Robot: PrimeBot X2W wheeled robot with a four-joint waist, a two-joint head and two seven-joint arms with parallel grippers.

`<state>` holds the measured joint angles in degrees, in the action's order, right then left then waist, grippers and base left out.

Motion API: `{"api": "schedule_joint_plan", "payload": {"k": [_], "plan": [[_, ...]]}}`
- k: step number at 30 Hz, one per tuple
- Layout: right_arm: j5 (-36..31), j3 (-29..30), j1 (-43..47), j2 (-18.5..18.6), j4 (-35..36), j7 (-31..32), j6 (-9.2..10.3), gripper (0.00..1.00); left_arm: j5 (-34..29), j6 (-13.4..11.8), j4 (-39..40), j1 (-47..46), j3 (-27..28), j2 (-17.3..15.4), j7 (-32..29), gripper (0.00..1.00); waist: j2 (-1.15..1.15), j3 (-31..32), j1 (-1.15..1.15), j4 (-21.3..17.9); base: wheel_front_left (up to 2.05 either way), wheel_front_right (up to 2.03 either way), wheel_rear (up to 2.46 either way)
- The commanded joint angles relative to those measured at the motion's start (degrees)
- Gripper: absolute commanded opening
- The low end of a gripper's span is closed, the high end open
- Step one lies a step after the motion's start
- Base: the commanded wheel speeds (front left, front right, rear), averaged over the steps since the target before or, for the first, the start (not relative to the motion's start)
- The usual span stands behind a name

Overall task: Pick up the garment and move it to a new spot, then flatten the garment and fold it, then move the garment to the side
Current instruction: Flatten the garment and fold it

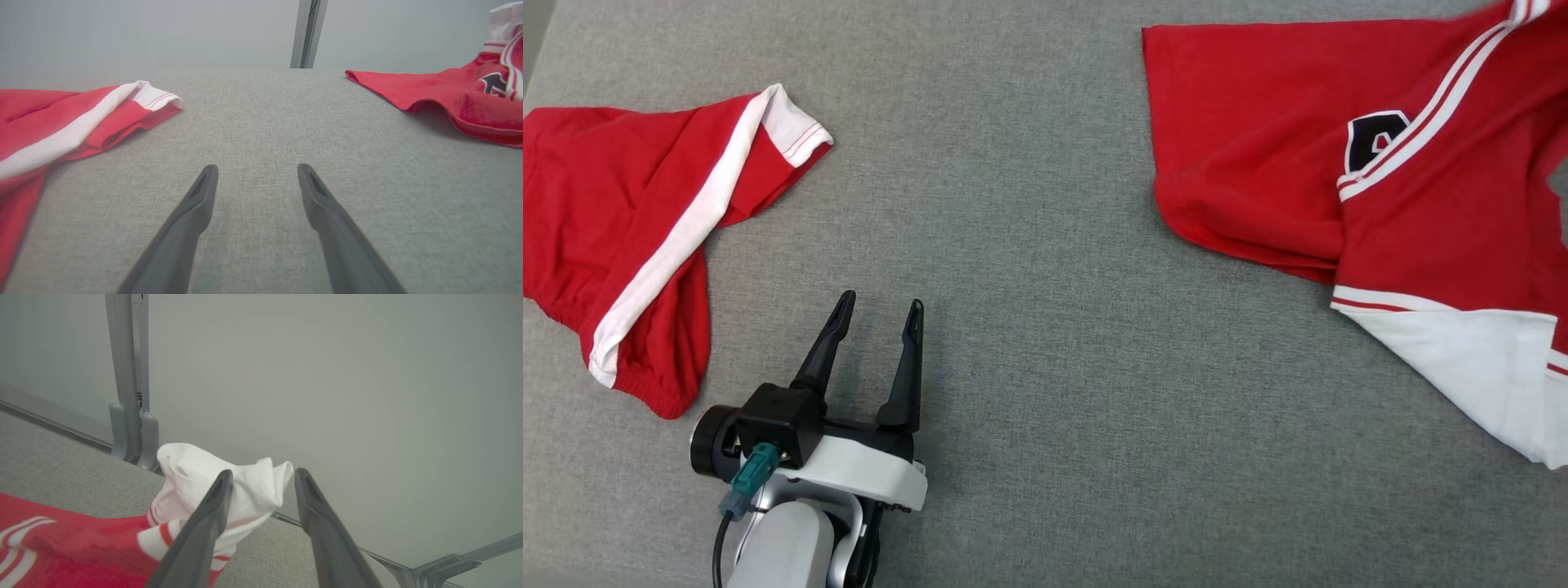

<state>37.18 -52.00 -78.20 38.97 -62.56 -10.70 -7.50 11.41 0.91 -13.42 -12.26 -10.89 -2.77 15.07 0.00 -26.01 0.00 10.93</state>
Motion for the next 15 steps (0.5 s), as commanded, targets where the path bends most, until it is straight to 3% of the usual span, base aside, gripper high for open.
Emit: {"api": "schedule_joint_plan", "payload": {"k": [1,10,15], "plan": [[0.09,0.01,-0.67,-0.42,-1.35,0.49,0.03,1.00,0.37,-0.37,0.14,-0.69,0.06,-0.24,0.00,1.00,0.00,-0.58,0.00,0.62,0.00,0.00,0.00],[2.00,-1.16,-1.27,-3.16,-7.04,3.40,0.03,1.00,-0.18,-0.85,-0.12,-0.86,0.67,-0.24,0.00,1.00,0.00,0.39,0.00,-0.95,0.00,0.00,0.00],[1.85,-2.49,-0.29,-4.38,-6.55,-0.10,0.02,1.00,-0.07,-0.82,-0.20,-0.76,0.84,-0.24,0.00,1.00,0.00,2.26,0.00,-2.63,0.00,0.00,0.00]]}}
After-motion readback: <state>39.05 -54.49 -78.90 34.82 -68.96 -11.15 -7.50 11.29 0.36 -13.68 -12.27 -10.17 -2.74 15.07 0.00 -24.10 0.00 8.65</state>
